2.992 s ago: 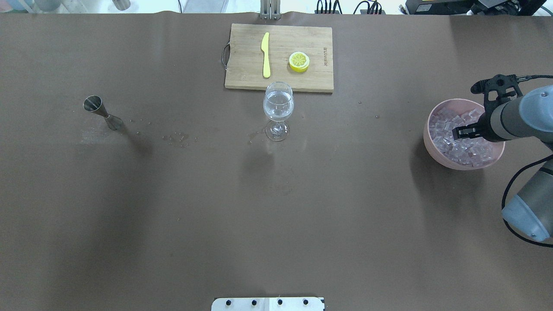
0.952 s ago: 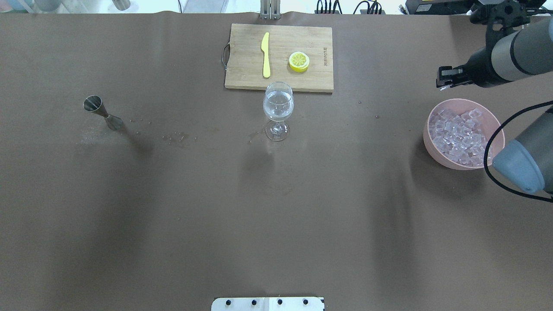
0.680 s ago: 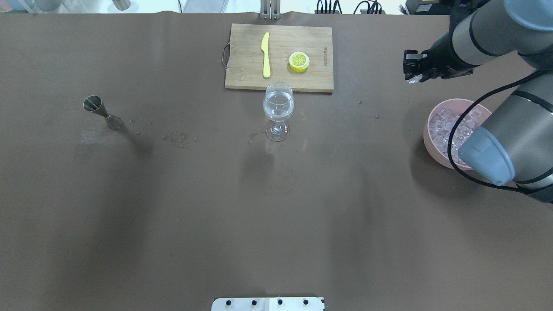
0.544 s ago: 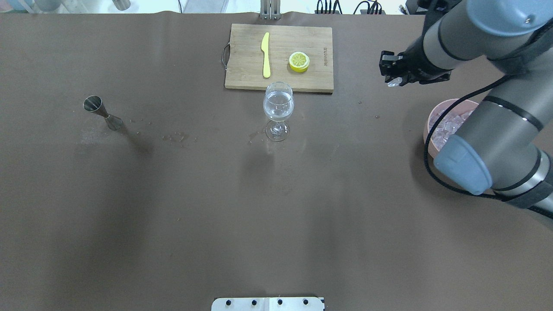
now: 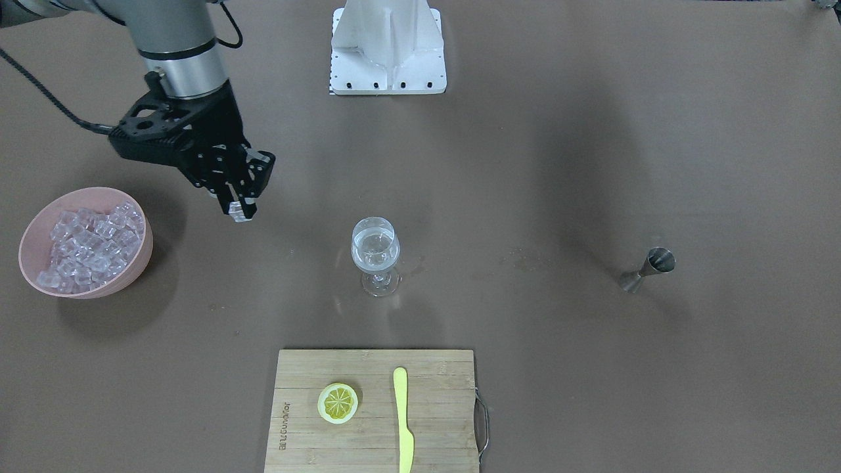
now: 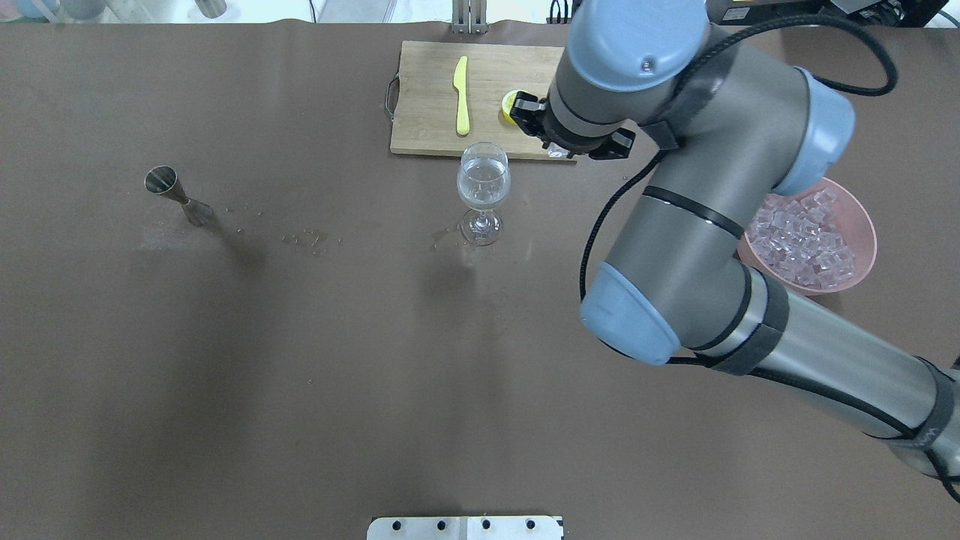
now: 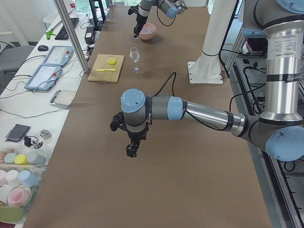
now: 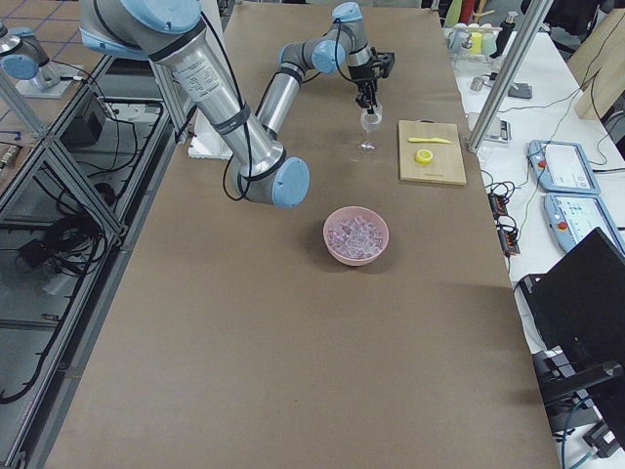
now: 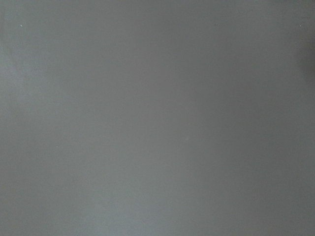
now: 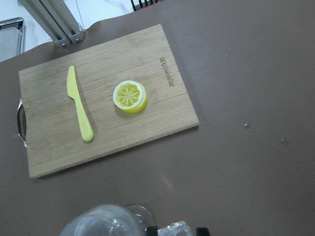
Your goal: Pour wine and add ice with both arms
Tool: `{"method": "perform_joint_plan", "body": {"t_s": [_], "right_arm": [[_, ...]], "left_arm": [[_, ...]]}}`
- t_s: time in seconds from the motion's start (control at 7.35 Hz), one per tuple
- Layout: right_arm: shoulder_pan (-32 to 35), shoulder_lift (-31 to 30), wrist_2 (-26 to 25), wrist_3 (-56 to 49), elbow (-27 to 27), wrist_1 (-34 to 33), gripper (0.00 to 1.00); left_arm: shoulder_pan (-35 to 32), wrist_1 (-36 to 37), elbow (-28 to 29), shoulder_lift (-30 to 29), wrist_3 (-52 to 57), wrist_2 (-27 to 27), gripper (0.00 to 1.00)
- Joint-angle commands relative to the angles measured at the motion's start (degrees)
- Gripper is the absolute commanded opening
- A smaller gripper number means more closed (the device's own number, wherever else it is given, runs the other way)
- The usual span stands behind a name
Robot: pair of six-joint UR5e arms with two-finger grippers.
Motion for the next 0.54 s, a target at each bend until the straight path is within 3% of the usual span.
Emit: {"method": "perform_joint_plan", "body": {"t_s": [0.0, 0.41], "right_arm": [[-1.21, 3.66, -0.64, 1.46, -3.34, -0.40, 0.00], [-2.35, 8.83, -0.73, 1.81, -10.87, -0.49, 0.00]], "left_arm": [[0.02, -0.21, -0.10, -0.23, -11.42, -1.76, 0.98], [0.02, -0.21, -0.10, -0.14, -12.08, -1.68, 0.98]]}}
